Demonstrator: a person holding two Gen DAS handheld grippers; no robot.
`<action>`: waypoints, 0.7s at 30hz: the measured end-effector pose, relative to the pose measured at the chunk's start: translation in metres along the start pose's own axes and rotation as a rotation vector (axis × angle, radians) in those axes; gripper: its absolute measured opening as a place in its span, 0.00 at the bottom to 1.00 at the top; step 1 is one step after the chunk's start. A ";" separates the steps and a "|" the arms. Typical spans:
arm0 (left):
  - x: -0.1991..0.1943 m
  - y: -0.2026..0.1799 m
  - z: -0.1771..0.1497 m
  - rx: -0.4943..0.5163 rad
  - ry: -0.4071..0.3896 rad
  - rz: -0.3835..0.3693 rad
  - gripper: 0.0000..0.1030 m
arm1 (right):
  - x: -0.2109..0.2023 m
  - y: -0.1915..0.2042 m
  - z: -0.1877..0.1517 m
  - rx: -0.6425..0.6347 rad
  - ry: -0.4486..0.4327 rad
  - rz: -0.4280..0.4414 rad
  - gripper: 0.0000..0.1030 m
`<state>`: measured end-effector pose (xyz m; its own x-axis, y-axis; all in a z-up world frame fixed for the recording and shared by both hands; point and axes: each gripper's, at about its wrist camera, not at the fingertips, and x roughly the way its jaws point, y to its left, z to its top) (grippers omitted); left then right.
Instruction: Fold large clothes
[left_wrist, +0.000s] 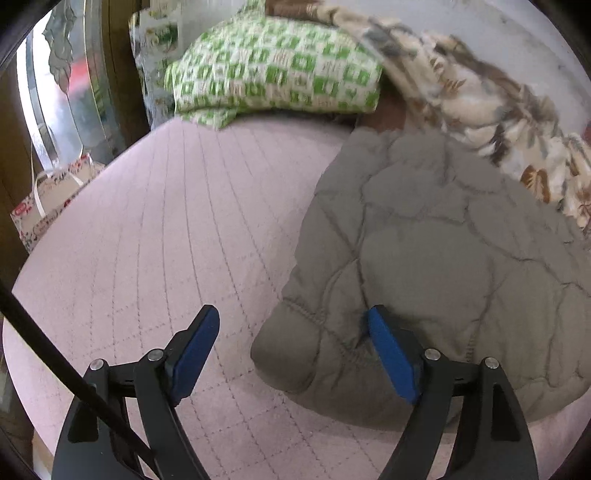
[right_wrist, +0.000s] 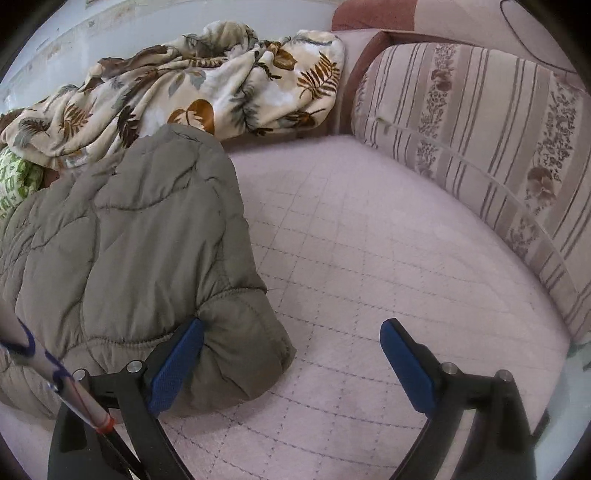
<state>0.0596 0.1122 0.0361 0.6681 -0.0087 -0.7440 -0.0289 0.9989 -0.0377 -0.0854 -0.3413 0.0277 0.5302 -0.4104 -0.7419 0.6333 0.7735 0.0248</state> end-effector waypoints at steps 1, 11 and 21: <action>-0.005 0.000 0.000 0.005 -0.016 -0.002 0.80 | -0.003 -0.002 0.001 0.012 -0.011 0.001 0.96; -0.003 0.005 -0.020 0.023 0.006 0.062 0.80 | -0.040 0.041 -0.012 -0.187 -0.216 -0.087 0.96; -0.074 -0.012 -0.031 0.107 -0.240 0.113 0.80 | -0.033 0.044 -0.018 -0.184 -0.169 -0.102 0.96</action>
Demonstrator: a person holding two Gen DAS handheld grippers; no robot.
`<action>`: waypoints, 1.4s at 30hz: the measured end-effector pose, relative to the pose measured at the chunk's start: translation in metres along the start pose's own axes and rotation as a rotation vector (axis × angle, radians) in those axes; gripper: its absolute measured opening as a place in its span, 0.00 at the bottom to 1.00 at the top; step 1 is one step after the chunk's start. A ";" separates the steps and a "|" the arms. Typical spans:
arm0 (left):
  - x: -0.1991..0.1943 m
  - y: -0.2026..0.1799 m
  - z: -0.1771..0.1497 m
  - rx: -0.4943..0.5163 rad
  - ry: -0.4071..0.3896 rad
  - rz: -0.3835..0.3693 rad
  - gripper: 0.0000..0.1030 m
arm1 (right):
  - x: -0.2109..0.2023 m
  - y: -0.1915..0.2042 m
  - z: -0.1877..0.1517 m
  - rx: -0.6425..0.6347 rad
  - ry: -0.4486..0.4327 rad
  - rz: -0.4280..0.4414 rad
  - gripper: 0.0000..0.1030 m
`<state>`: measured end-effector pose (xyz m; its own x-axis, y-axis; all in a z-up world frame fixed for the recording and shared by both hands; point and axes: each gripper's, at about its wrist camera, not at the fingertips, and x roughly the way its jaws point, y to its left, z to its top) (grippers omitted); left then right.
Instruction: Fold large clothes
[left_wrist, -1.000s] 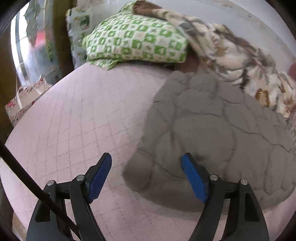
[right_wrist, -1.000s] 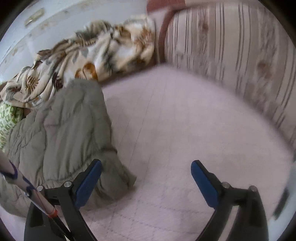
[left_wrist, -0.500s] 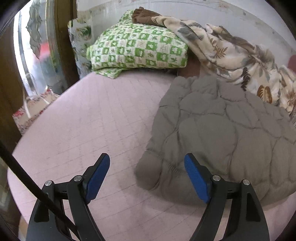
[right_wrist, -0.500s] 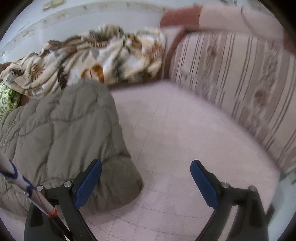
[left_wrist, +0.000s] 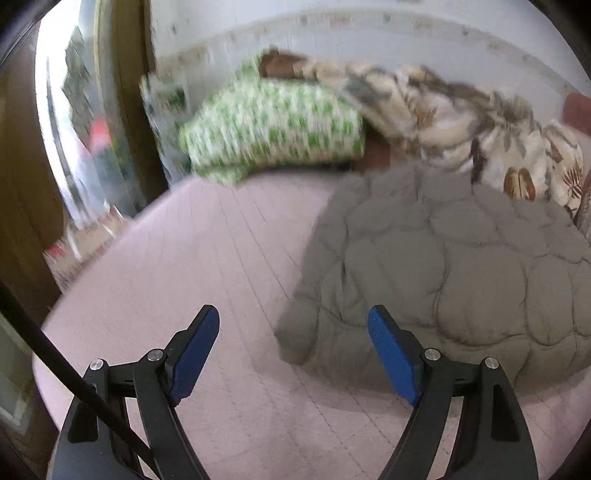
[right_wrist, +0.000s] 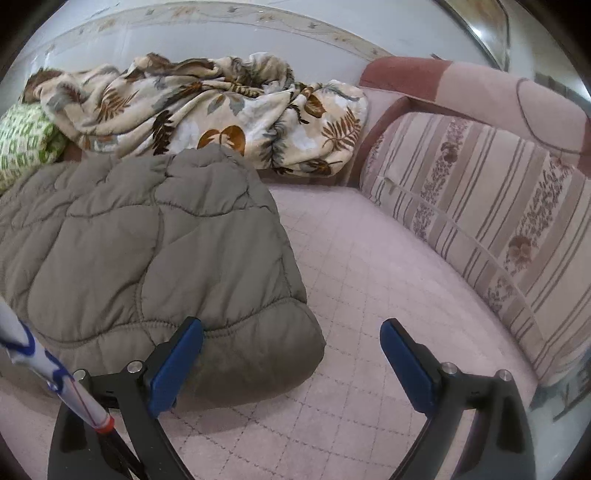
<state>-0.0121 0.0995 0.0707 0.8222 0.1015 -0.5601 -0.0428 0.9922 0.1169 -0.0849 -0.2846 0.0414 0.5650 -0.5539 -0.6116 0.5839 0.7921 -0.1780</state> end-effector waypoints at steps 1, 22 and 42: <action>-0.011 0.000 0.002 0.003 -0.031 0.016 0.80 | -0.003 -0.001 -0.002 0.004 -0.001 -0.008 0.96; -0.183 0.027 -0.018 -0.089 -0.168 -0.177 0.90 | -0.095 -0.034 -0.041 0.100 -0.111 0.026 0.96; -0.135 -0.011 -0.080 -0.061 0.141 -0.171 0.93 | -0.123 0.007 -0.086 -0.009 -0.028 0.239 0.96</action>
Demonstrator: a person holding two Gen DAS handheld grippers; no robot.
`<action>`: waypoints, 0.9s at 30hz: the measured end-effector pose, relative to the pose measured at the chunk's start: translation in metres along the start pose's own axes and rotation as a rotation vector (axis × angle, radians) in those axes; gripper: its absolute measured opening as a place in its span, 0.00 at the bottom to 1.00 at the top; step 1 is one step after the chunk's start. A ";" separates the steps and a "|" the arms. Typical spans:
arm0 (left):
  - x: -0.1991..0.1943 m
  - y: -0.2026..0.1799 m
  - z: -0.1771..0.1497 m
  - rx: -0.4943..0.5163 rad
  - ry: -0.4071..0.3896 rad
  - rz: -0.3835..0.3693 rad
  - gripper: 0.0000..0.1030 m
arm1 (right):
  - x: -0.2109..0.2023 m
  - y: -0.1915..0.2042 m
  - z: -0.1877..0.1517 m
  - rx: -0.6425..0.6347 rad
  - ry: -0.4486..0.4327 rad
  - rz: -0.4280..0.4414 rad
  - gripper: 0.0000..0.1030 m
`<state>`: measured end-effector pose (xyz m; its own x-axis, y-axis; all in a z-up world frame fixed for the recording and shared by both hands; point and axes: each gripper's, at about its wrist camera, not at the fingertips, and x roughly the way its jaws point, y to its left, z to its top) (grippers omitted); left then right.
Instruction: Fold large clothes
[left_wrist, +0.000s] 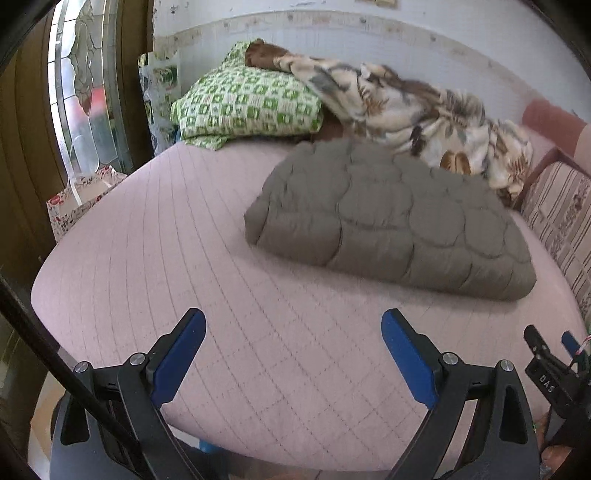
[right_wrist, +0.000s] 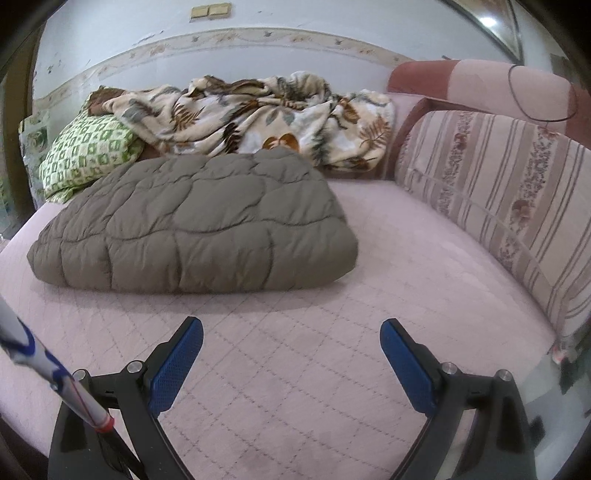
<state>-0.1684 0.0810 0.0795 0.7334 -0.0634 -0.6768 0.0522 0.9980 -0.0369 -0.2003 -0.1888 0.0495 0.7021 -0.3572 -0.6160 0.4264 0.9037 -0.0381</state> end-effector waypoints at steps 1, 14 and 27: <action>0.003 -0.002 -0.003 0.009 0.003 0.008 0.93 | 0.000 0.002 -0.001 -0.005 0.003 0.004 0.96; 0.020 -0.012 -0.017 0.047 0.071 0.020 0.93 | 0.011 0.011 -0.006 -0.023 0.053 0.000 0.96; 0.027 -0.011 -0.022 0.047 0.111 0.004 0.93 | 0.015 0.013 -0.009 -0.024 0.072 -0.018 0.96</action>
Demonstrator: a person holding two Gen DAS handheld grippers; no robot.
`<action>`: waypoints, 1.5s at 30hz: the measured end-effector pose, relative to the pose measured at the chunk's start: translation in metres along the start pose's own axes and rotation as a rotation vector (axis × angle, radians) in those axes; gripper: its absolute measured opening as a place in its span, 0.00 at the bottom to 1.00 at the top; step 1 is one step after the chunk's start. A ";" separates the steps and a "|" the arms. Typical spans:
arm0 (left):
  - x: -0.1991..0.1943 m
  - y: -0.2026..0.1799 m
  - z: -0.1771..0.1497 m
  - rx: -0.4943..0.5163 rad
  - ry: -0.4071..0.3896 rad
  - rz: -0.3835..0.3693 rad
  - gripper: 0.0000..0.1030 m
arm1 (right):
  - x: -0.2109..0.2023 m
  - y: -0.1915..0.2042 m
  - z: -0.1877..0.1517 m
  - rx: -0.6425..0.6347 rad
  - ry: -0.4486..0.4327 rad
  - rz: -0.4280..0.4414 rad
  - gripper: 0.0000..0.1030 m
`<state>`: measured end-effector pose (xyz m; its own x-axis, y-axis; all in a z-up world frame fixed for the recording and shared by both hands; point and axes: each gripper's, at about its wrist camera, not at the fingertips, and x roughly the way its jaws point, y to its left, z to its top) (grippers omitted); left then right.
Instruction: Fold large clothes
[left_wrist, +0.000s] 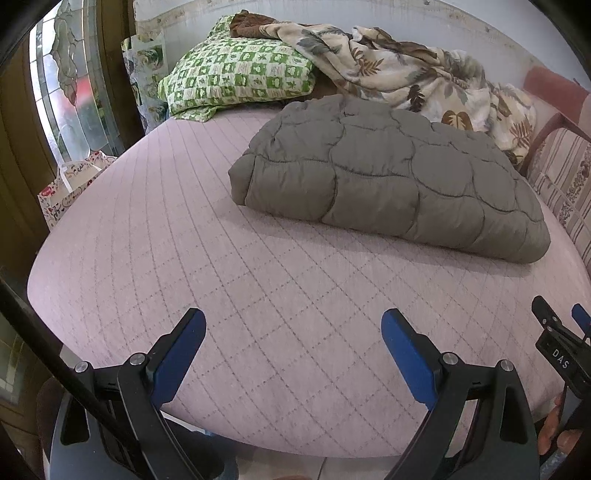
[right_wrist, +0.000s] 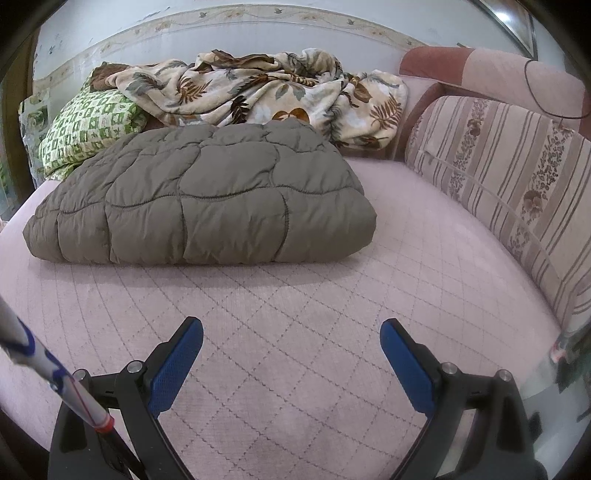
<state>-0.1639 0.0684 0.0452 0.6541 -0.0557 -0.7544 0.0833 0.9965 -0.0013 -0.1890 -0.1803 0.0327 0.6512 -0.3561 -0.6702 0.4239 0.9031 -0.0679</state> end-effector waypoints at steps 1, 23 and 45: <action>0.000 0.000 0.000 -0.001 0.002 -0.001 0.93 | 0.000 -0.001 0.000 -0.002 0.000 0.001 0.96; 0.007 -0.001 -0.003 -0.009 0.037 -0.019 0.93 | 0.003 0.000 -0.002 -0.004 0.012 -0.005 0.96; 0.013 0.001 -0.004 -0.025 0.073 -0.040 0.93 | 0.006 0.001 -0.004 0.000 0.030 -0.009 0.96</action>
<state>-0.1585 0.0685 0.0331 0.5940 -0.0917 -0.7992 0.0888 0.9949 -0.0482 -0.1869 -0.1809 0.0255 0.6278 -0.3570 -0.6917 0.4296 0.8999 -0.0746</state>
